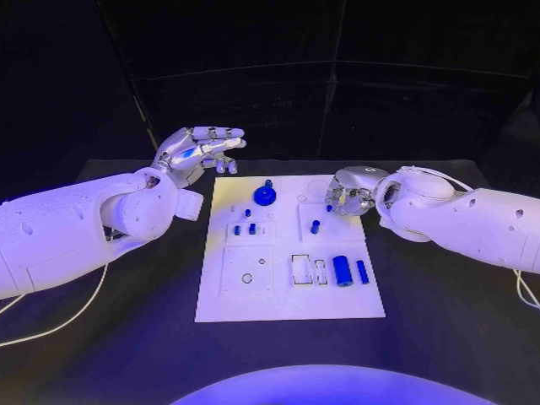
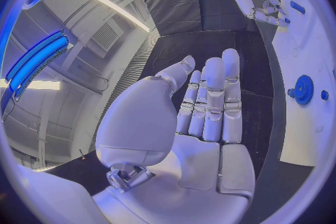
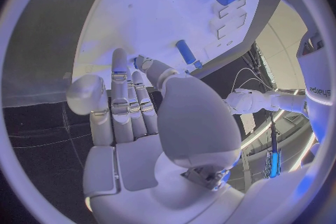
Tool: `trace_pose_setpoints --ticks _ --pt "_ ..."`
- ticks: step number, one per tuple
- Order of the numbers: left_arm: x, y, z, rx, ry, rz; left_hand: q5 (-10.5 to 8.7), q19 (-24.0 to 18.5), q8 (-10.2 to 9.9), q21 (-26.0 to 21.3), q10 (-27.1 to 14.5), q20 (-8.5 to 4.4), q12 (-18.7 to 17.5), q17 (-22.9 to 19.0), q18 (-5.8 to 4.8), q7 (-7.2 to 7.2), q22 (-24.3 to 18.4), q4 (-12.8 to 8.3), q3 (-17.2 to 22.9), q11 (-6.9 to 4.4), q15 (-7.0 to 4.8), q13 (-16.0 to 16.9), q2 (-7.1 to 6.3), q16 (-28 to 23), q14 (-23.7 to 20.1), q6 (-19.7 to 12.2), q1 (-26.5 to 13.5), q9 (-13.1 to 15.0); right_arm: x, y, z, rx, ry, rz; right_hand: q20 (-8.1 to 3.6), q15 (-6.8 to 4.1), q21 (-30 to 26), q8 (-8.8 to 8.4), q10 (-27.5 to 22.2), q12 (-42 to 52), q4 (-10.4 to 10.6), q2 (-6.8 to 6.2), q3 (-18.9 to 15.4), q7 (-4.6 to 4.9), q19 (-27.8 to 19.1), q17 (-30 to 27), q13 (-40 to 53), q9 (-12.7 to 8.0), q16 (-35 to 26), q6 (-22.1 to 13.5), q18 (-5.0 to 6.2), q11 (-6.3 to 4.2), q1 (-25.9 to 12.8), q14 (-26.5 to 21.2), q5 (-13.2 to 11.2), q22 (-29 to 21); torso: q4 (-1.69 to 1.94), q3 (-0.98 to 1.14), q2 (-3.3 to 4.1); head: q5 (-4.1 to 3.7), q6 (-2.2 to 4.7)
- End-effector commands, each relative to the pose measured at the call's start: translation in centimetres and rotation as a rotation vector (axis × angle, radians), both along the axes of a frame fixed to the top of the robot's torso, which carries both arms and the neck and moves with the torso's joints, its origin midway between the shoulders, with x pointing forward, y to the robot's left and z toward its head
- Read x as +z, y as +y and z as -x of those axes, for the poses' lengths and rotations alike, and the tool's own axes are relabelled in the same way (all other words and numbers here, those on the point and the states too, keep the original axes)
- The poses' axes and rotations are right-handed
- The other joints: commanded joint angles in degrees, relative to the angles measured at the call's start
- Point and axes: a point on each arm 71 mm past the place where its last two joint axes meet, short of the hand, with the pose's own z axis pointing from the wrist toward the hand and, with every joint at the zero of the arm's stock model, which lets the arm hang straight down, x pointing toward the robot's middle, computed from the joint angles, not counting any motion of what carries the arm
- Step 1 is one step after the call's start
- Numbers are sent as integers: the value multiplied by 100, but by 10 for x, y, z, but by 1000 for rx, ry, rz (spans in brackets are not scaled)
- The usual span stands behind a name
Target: Assemble the parts on the task board
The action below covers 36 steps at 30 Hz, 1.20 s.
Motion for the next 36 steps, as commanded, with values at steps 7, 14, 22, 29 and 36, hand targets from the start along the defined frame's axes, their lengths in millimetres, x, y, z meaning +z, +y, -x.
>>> trace_pose_setpoints --ticks 7,14,22,29,36 --pt "2 -1 -1 -7 -10 18 21 -26 21 -14 -43 -4 35 -11 73 21 -8 -44 -14 0 -4 -9 2 -23 -4 -42 62 -9 -4 4 -1 1 20 17 26 -25 119 7 67 48 11 34 177 -14 -46 37 0 7 -46 83 -29 -14 58 29 -42 105 8 -6 0 -12 -16" --pt "1 -1 -1 -6 -8 16 21 -24 21 -15 -48 -5 36 -12 73 23 -9 -48 -13 1 -4 -9 6 -22 -3 -45 70 -9 -9 7 0 4 46 30 30 -32 223 16 125 70 10 22 249 -32 -41 58 5 12 -58 141 -42 -28 54 30 -46 228 4 -5 0 1 -32" --pt "1 -1 -1 -6 -7 16 21 -22 19 -17 -57 -5 36 -15 73 25 -11 -57 -13 4 -3 -10 8 -22 -2 -51 84 -10 -12 9 0 -3 47 52 26 -46 420 31 230 108 15 20 324 -61 1 91 19 20 -73 237 -79 -55 45 35 -71 476 4 -4 0 10 -37" --pt "1 -2 -2 -7 -7 16 21 -22 19 -17 -57 -5 36 -15 73 26 -11 -58 -13 4 -3 -10 8 -22 -2 -51 84 -10 -16 12 1 -4 44 89 17 -60 565 33 335 138 5 63 436 -92 10 131 37 24 -95 343 -102 -89 76 35 -310 645 2 -5 1 7 -45" --pt "1 -2 -2 -7 -6 15 21 -18 16 -19 -70 -5 36 -17 72 30 -12 -72 -15 7 -1 -12 6 -21 -2 -60 102 -12 -19 14 1 -14 28 119 12 -73 750 45 449 187 1 38 460 -123 76 155 68 32 -107 430 -145 -123 67 37 -372 895 2 -9 0 8 -63"
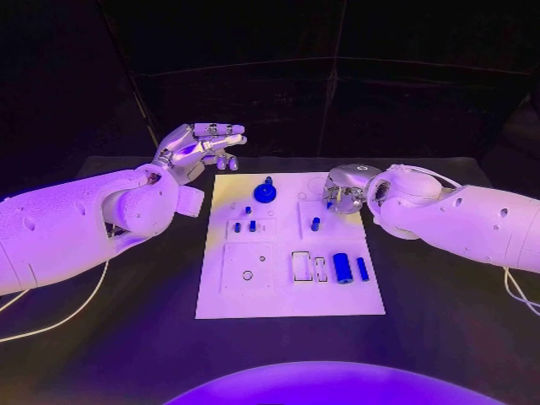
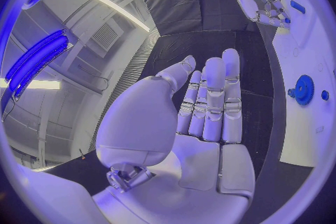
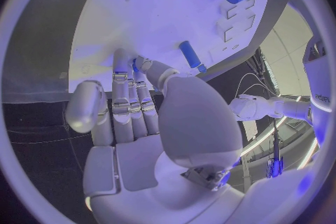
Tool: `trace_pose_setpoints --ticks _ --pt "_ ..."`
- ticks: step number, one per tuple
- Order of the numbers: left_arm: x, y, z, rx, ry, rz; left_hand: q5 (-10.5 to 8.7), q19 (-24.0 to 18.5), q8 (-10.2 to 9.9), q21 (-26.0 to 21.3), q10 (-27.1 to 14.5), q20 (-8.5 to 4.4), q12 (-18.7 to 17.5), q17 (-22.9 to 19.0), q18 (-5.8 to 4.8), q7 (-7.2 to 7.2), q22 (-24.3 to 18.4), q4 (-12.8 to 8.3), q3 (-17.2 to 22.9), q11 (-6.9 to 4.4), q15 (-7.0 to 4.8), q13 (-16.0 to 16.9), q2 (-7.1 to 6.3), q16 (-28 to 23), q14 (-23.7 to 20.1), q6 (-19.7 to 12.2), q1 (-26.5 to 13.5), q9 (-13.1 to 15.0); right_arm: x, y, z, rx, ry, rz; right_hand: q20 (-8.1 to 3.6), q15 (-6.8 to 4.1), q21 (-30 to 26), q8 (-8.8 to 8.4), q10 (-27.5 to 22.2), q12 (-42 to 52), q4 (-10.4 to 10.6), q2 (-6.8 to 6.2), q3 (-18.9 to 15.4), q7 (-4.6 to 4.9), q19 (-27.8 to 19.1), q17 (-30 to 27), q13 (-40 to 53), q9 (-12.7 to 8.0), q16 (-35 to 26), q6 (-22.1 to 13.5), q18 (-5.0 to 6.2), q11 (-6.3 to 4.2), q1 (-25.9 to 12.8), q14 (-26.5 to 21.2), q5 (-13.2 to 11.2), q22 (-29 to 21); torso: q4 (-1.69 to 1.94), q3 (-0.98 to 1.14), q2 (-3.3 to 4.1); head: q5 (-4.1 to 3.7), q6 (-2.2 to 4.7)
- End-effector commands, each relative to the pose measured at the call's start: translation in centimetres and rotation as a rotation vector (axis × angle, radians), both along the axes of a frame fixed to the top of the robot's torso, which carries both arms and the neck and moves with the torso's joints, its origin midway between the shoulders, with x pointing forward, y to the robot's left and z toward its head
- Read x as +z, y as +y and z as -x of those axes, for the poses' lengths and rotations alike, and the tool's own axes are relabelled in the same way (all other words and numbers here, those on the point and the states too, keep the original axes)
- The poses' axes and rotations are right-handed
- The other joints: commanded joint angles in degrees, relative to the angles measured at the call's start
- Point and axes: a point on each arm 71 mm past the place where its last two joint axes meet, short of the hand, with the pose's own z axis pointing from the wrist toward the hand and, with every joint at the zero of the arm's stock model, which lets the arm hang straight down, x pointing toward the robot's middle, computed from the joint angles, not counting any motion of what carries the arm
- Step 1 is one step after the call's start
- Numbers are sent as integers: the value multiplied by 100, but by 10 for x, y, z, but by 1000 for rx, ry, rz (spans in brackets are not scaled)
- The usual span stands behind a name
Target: Assemble the parts on the task board
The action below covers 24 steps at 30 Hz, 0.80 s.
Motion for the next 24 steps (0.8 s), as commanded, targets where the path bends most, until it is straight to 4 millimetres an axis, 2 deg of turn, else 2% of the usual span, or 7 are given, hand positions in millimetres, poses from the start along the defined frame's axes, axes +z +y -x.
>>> trace_pose_setpoints --ticks 1,8,24 --pt "2 -1 0 -6 -8 13 21 -18 16 -19 -49 -5 36 -6 75 10 -9 -46 -8 -10 -2 -8 2 -22 -2 -39 55 -7 -13 0 5 -6 31 72 0 -33 84 27 63 41 -9 -19 30 -5 55 12 16 11 -42 75 -61 -16 14 -4 -30 108 -1 -4 1 0 -6" --pt "2 1 0 6 -12 10 21 -12 5 -27 -95 1 31 -13 71 15 -15 -45 -41 3 9 -13 -13 -19 0 -69 39 -12 -15 1 7 -9 7 97 -12 -51 210 43 147 77 -34 -18 56 -35 97 33 47 20 -54 161 -89 -45 49 -3 -52 273 -2 -4 -5 6 -1" --pt "2 4 0 20 -16 6 22 -10 4 -28 -108 1 31 -15 72 16 -16 -52 -41 3 9 -15 -7 -19 0 -74 52 -13 -8 2 11 -4 -80 73 -32 -72 409 85 274 120 -64 93 134 -82 169 65 98 43 -77 344 -134 -92 114 -1 -37 538 -5 -2 -5 -4 -12"
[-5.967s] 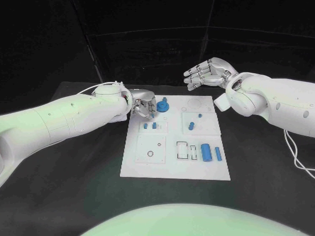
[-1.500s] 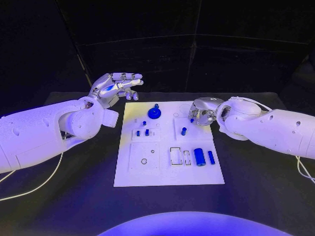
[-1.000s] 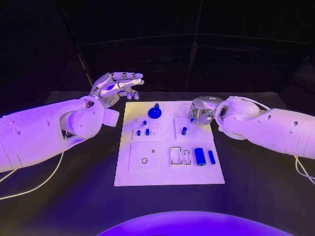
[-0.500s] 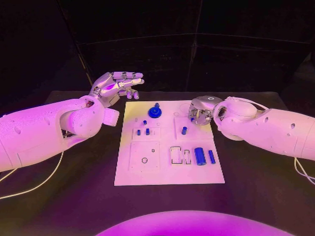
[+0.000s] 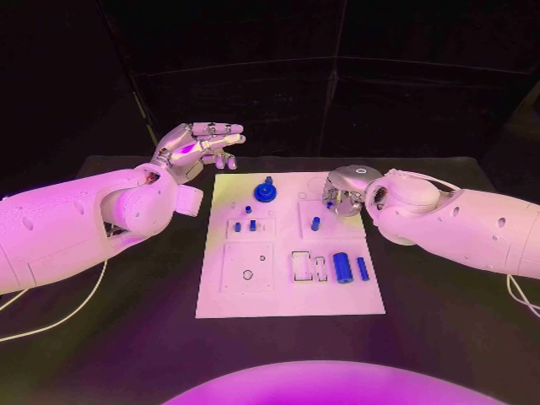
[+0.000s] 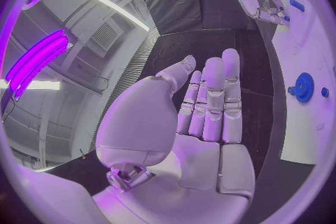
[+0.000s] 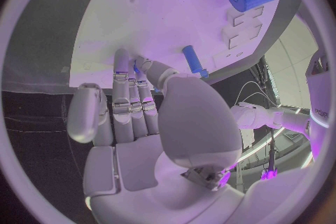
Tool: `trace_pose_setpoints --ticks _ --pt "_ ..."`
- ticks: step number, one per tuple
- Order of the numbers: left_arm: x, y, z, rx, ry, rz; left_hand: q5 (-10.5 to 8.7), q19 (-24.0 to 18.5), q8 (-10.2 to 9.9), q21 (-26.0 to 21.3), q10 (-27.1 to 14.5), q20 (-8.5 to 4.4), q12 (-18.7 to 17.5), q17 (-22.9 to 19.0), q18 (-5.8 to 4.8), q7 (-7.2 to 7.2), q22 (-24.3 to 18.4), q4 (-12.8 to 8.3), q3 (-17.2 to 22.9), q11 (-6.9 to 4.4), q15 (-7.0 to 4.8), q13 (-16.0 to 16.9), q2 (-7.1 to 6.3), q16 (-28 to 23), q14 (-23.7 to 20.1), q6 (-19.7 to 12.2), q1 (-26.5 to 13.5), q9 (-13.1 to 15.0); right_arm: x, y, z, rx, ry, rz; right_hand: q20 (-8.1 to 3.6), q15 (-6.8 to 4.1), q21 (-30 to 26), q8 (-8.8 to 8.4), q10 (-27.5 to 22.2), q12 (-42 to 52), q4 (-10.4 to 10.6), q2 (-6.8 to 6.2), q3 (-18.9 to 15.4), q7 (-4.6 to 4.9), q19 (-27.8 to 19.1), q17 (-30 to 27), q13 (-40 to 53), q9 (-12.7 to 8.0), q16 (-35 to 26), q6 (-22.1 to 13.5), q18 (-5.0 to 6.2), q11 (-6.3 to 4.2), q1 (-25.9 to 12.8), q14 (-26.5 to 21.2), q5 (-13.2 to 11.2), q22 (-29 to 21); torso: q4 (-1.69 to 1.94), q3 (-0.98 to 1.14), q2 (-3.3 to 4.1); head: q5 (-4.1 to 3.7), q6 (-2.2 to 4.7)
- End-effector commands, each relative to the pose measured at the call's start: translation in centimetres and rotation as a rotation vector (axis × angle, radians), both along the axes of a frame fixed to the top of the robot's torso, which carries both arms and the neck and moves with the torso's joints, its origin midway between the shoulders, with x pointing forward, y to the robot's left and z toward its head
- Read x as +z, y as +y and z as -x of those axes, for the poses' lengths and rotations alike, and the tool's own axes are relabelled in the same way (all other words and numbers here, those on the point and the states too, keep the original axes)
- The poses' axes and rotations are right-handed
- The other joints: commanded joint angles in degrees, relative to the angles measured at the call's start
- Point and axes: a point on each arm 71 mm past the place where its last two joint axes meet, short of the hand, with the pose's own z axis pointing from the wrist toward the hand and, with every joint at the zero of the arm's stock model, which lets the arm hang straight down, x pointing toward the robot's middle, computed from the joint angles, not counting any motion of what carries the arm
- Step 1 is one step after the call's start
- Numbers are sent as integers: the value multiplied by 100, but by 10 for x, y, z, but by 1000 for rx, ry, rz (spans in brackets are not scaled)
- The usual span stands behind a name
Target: Assemble the parts on the task board
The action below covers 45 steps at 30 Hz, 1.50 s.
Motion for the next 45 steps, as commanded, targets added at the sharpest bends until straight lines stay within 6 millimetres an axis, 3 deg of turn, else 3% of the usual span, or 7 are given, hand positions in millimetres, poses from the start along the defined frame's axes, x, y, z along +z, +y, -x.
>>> trace_pose_setpoints --ticks 1,34,45 --pt "2 1 0 10 -16 10 22 -10 4 -28 -28 1 31 -8 72 -5 -10 -15 -18 2 9 -9 -7 -19 0 -54 52 -7 -4 -3 3 -10 -8 17 7 -30 34 34 41 21 -1 10 24 2 46 8 9 8 -29 40 -46 19 31 0 1 8 1 1 -1 -13 -1" --pt "2 4 -2 21 -15 4 21 -10 5 -32 -45 2 31 -11 72 2 -11 -21 -21 7 11 -11 -4 -19 -3 -56 61 -7 11 -13 21 -13 -73 -51 -2 -36 79 32 90 32 10 0 13 -17 48 25 36 11 -40 98 -52 1 -13 7 -79 58 7 -1 2 -57 21" --pt "1 5 -2 24 -13 2 22 -11 5 -33 -53 3 30 -13 72 5 -12 -22 -25 9 12 -11 -4 -20 -5 -57 61 -7 46 -5 32 10 -126 -140 -5 -37 81 33 97 33 10 -3 11 -21 46 27 40 12 -42 107 -51 -2 -17 8 -87 59 -4 -5 -8 -49 15"
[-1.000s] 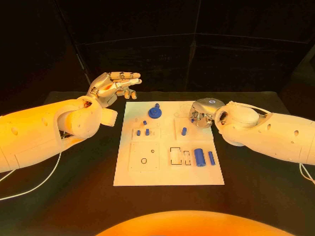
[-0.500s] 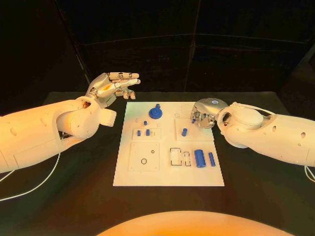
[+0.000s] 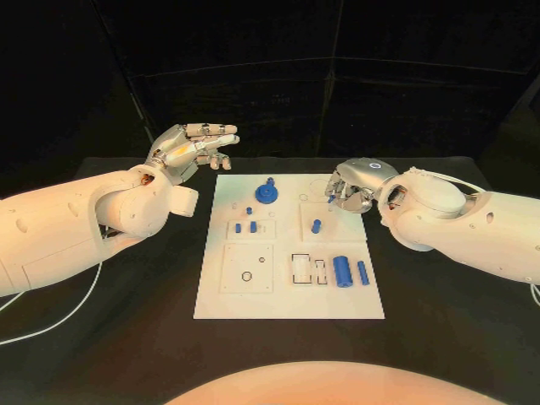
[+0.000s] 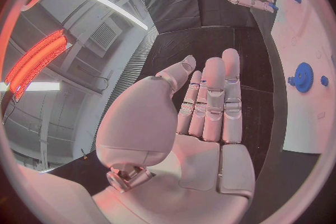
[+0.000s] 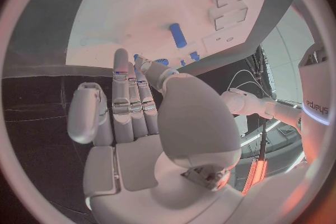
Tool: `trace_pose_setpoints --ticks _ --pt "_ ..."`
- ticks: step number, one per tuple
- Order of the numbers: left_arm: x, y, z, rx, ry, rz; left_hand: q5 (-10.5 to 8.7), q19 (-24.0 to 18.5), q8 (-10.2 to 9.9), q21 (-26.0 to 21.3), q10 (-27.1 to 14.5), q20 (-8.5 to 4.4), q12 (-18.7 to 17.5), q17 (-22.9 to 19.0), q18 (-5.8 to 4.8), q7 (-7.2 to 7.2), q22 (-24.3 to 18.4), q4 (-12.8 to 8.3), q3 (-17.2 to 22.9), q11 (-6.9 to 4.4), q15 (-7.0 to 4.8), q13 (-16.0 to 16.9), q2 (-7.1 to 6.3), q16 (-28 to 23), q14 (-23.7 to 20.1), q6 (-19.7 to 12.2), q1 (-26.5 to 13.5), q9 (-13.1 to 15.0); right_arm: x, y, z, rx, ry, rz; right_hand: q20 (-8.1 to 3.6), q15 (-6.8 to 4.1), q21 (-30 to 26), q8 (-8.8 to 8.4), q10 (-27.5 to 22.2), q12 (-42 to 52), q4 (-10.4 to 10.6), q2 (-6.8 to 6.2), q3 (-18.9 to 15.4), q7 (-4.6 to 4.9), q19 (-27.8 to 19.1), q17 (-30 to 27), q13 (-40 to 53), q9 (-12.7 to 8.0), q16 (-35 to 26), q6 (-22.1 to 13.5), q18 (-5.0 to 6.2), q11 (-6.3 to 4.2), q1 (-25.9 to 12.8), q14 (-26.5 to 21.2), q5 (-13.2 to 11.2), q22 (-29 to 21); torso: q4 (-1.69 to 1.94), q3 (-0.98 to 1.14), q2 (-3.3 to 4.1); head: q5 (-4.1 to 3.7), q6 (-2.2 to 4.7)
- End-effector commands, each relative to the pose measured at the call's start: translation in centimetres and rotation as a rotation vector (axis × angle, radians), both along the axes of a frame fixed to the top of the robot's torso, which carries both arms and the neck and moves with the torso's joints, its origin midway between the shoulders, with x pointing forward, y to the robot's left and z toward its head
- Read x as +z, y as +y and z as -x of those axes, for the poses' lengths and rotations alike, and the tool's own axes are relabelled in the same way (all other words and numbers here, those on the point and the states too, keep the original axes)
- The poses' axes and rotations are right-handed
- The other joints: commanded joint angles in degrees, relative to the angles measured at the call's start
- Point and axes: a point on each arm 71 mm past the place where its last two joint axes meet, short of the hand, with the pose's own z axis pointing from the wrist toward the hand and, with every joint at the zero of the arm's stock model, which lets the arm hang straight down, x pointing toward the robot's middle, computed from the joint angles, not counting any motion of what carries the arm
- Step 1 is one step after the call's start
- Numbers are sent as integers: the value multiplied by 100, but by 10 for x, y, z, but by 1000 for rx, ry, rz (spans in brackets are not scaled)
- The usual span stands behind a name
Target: Assemble the parts on the task board
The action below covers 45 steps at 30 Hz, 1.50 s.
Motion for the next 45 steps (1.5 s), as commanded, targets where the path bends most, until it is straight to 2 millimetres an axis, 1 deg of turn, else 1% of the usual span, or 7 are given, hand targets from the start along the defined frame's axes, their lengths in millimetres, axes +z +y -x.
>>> trace_pose_setpoints --ticks 1,7,17,24,28,34,45 --pt "2 0 0 3 -13 10 22 -11 5 -33 -33 3 30 -9 73 -16 -9 -22 -25 -12 12 -8 -4 -20 -5 -36 61 -9 13 8 5 16 -36 -43 -5 -38 26 40 56 13 12 -3 12 0 47 9 9 10 -23 46 -53 -1 -16 8 -26 7 -6 -2 -6 3 7" --pt "2 -2 0 -2 -10 10 21 -12 6 -36 -48 5 29 -11 71 -12 -10 -23 -31 -7 16 -10 -4 -21 -8 -38 60 -8 29 34 18 83 -48 -85 -8 -39 39 40 63 14 17 -6 8 -3 51 12 13 11 -24 56 -56 -3 -26 10 -34 25 16 -8 -3 5 28" --pt "2 -5 0 -10 -9 13 23 -12 8 -39 -65 7 30 -14 71 -8 -11 -25 -27 -3 19 -10 14 -19 -9 -39 72 -8 31 84 30 200 -10 -114 -12 -43 44 28 65 5 22 -10 5 -8 42 20 21 8 -29 63 -55 -9 -33 14 -93 27 9 -9 4 142 -16" --pt "2 -6 -1 -11 -10 13 20 -14 10 -45 -81 12 37 -17 69 -2 -14 -16 -50 4 26 -9 10 -18 -13 -44 51 -8 11 107 42 262 54 -79 -14 -43 40 26 65 4 22 -8 6 -8 38 21 22 7 -30 64 -53 -9 -32 15 -103 20 2 -16 4 195 -78" --pt "2 -6 -1 -9 -11 12 20 -15 10 -47 -84 14 39 -18 68 -1 -15 -14 -56 5 28 -9 7 -18 -14 -46 45 -8 -6 118 51 295 101 -59 -15 -43 41 25 64 3 22 -8 6 -8 38 21 22 7 -30 63 -53 -9 -31 15 -105 21 -18 -3 9 299 -109" --pt "2 -7 -1 -12 -12 14 20 -15 10 -47 -84 14 39 -18 68 -1 -15 -14 -56 5 28 -9 7 -18 -14 -46 45 -8 -22 127 60 319 144 -53 -15 -43 39 23 62 1 21 -6 7 -7 35 22 23 6 -30 62 -52 -8 -30 15 -108 18 -3 -8 11 333 -158" --pt "2 -9 -1 -15 -13 16 20 -15 10 -47 -84 14 39 -18 68 -1 -15 -14 -56 5 28 -9 7 -18 -14 -46 45 -8 -36 136 65 340 161 -45 -16 -44 36 20 60 -1 21 -2 10 -7 31 23 23 5 -31 60 -50 -8 -27 16 -109 11 -12 -2 7 427 -214"
